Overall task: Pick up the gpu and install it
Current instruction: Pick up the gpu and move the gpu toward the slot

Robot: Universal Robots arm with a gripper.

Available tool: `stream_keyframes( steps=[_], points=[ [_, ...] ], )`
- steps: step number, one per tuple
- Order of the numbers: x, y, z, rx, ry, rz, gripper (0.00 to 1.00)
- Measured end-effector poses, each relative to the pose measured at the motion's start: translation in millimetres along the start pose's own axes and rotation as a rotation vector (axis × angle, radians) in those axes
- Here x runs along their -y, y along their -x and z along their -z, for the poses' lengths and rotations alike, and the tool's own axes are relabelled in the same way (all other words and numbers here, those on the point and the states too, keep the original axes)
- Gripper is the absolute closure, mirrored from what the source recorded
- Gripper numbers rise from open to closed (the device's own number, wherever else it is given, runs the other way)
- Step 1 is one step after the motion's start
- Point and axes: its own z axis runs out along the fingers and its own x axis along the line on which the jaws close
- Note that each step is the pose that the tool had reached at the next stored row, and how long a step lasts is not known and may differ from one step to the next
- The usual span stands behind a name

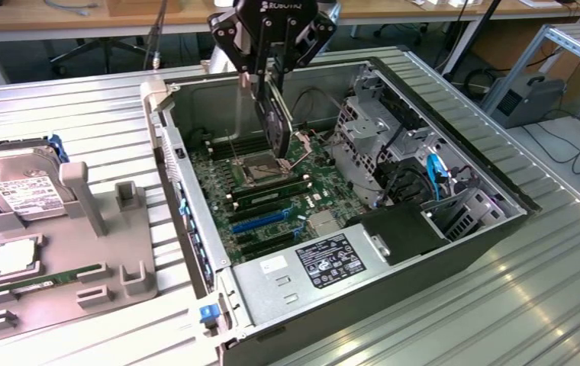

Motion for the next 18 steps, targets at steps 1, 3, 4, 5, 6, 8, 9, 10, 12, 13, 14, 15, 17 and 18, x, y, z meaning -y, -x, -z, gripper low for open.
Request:
stream_keyframes(
  steps=[1, 3, 4, 5, 6, 8, 9, 10, 12, 13, 14, 15, 17, 18],
  points=[
    [-0.2, 2.3, -0.1, 0.0, 0.0, 0.0, 0.73],
    [-0.3, 3.7, -0.1, 0.0, -0.0001, 0.0, 0.73],
    [-0.4, 5.0, -0.2, 0.0, 0.0, 0.0, 0.73],
    [-0.5, 6.1, -0.2, 0.0, -0.0001, 0.0, 0.73],
    [-0.5, 6.8, -0.2, 0.0, -0.0001, 0.0, 0.73],
    [-0.7, 8.6, -0.2, 0.0, 0.0, 0.0, 0.73],
    [-0.7, 9.5, -0.2, -0.0001, -0.0001, 0.0, 0.73],
    [-0.8, 10.0, -0.3, 0.0, -0.0001, 0.0, 0.73],
    [-0.9, 11.3, -0.3, 0.0, 0.0, 0.0, 0.73],
    [-0.9, 12.0, -0.3, 0.0, -0.0001, 0.0, 0.73],
    [-1.0, 12.6, -0.3, 0.0, 0.0, 0.0, 0.73],
    [-1.0, 13.1, -0.3, 0.0, -0.0001, 0.0, 0.73],
    [-1.1, 14.5, -0.4, 0.0, 0.0, 0.0, 0.73],
    [-1.2, 15.0, -0.4, 0.0, -0.0001, 0.0, 0.73]
  ],
)
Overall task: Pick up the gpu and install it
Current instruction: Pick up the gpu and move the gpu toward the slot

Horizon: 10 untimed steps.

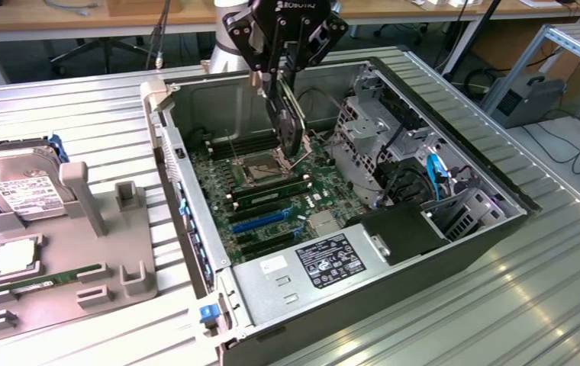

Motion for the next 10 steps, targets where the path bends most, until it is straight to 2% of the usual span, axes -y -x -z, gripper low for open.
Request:
stream_keyframes(
  steps=[10],
  points=[
    [-0.5, 6.2, -0.2, 0.0, 0.0, 0.0, 0.73]
  ],
)
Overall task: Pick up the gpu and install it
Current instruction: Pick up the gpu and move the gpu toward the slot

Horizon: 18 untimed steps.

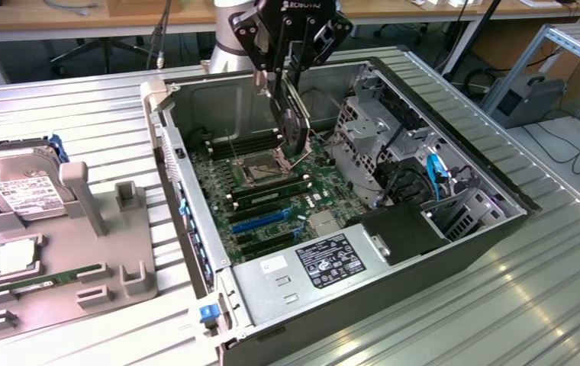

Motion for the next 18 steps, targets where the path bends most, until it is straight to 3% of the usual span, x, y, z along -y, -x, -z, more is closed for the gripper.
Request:
stream_keyframes(
  steps=[18],
  points=[
    [-1.9, 25.8, -4.4, -0.0001, 0.0, 0.0, 0.73]
  ],
)
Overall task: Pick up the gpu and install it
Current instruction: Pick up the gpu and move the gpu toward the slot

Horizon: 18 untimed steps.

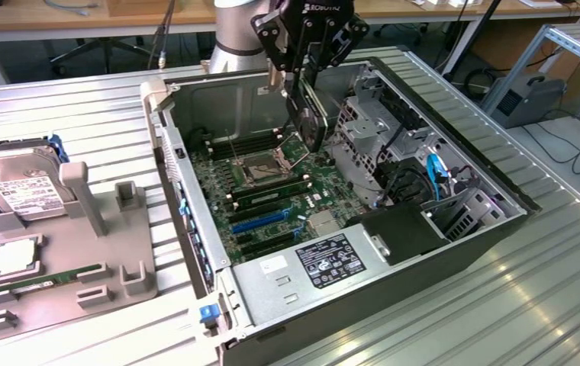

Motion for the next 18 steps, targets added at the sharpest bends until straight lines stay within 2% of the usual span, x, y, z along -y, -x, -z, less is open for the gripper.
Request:
stream_keyframes(
  steps=[4, 18],
  points=[
    [-0.3, 6.1, -2.5, 0.0, 0.0001, 0.0, 0.73],
    [-0.7, 16.4, -12.7, -0.0001, 0.0, 0.002, 0.73]
  ],
)
